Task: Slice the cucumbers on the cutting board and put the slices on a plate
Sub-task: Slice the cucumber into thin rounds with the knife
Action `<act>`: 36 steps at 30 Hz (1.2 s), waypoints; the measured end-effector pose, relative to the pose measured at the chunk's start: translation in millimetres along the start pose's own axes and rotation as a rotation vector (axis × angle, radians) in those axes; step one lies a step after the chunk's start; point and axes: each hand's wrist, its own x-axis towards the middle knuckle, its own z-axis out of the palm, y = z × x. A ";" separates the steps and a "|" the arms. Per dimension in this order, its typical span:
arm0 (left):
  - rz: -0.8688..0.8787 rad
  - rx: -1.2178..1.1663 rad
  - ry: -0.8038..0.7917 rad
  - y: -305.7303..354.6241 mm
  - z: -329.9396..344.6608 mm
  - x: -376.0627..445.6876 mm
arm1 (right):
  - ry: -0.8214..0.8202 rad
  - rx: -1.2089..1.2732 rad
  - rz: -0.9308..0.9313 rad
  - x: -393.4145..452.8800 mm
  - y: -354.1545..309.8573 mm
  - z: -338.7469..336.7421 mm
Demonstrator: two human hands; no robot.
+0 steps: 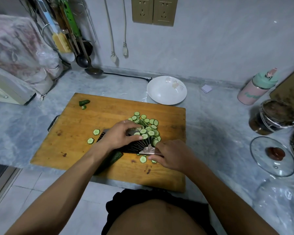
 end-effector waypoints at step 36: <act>-0.088 -0.112 0.820 50.7 3.1 -50.7 | -0.001 0.485 0.437 -14.2 -22.3 4.5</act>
